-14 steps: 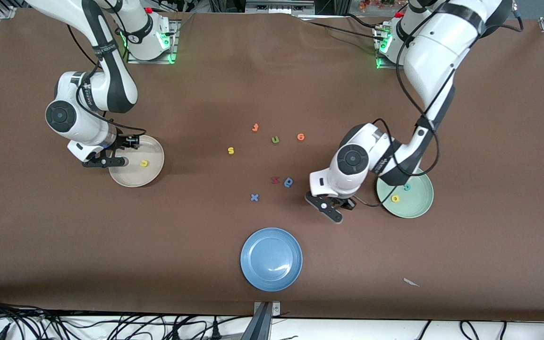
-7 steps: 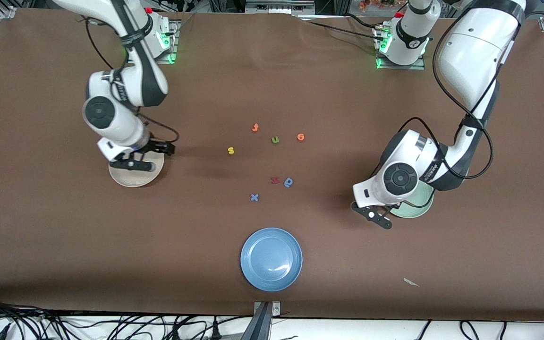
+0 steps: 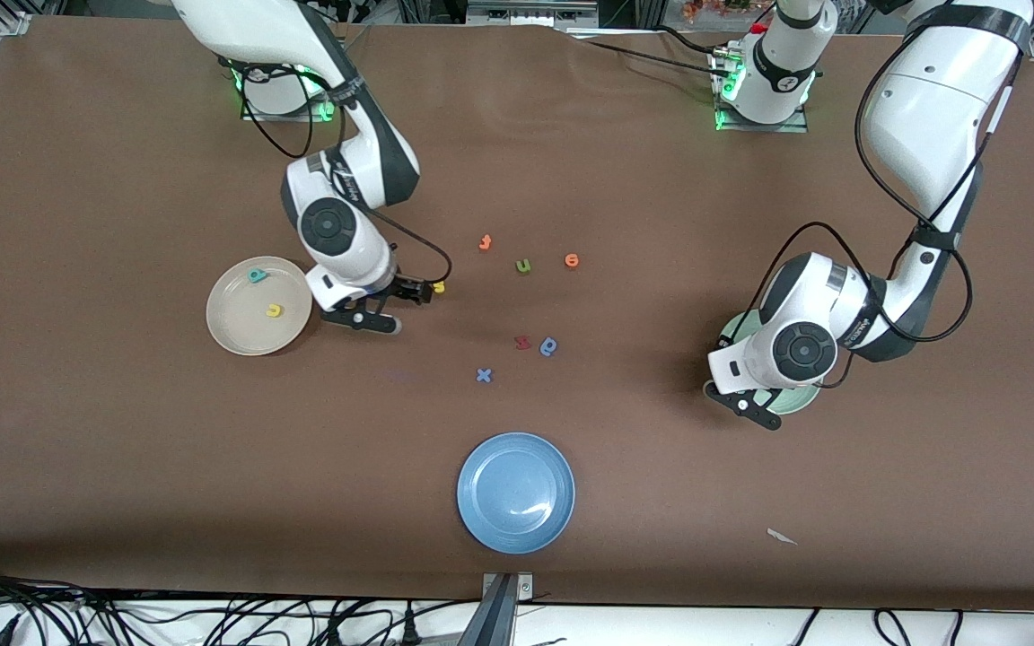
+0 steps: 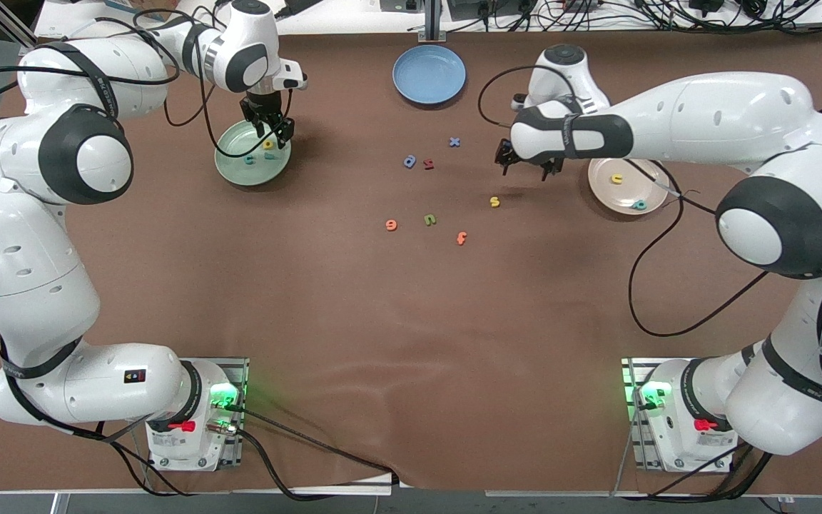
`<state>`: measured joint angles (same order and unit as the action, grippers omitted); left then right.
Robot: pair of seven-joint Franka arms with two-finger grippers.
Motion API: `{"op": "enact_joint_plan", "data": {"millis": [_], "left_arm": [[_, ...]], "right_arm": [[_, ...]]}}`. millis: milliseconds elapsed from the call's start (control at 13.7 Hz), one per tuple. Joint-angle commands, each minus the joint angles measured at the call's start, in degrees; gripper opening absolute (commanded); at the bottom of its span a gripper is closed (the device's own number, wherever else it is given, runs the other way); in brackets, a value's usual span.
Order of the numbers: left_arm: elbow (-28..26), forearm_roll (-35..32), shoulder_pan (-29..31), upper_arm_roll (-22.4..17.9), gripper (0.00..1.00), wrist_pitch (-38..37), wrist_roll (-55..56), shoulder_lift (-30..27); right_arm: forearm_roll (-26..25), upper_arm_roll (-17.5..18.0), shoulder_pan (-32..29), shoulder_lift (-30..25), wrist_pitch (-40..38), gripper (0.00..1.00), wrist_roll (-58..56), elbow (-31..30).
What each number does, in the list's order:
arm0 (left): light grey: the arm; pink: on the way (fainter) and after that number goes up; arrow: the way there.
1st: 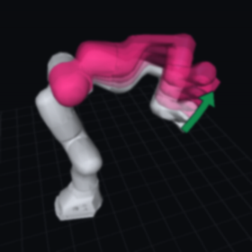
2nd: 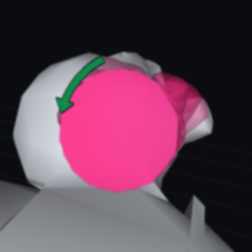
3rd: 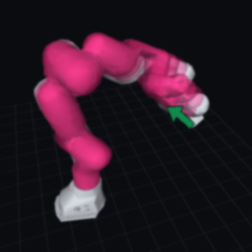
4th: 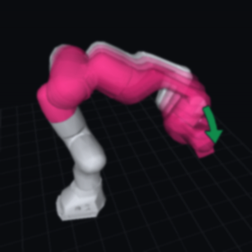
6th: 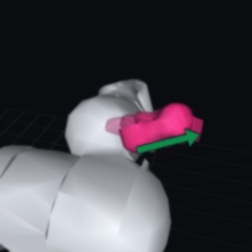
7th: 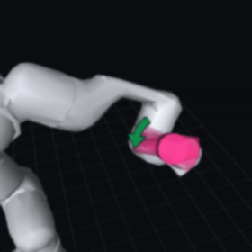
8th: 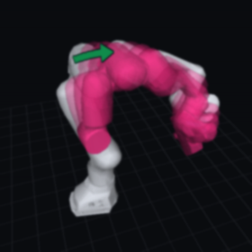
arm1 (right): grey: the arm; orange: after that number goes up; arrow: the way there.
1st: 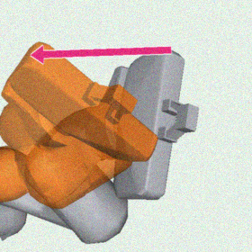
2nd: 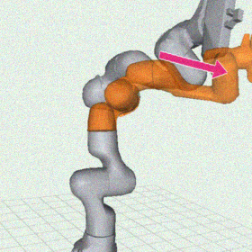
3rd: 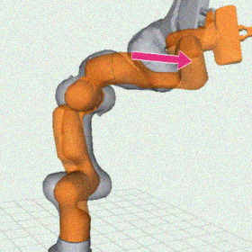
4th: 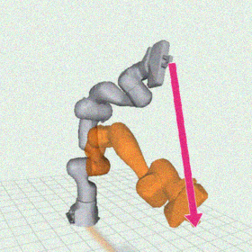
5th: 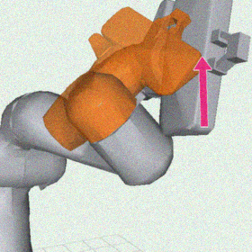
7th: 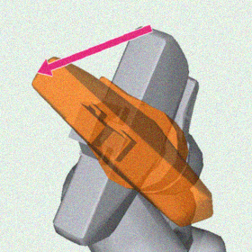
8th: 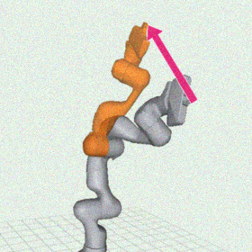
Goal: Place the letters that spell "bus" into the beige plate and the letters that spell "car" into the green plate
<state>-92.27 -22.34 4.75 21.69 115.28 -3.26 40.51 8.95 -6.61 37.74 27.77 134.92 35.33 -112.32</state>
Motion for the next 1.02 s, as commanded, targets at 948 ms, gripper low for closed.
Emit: {"op": "enact_joint_plan", "data": {"millis": [948], "left_arm": [[8.51, 14.78, 6.15, 1.7, 1.0, -19.13, 2.73, -29.06]], "right_arm": [[0.1, 0.02, 6.38, 3.26, 9.75, 0.95, -6.67, -3.96]]}}
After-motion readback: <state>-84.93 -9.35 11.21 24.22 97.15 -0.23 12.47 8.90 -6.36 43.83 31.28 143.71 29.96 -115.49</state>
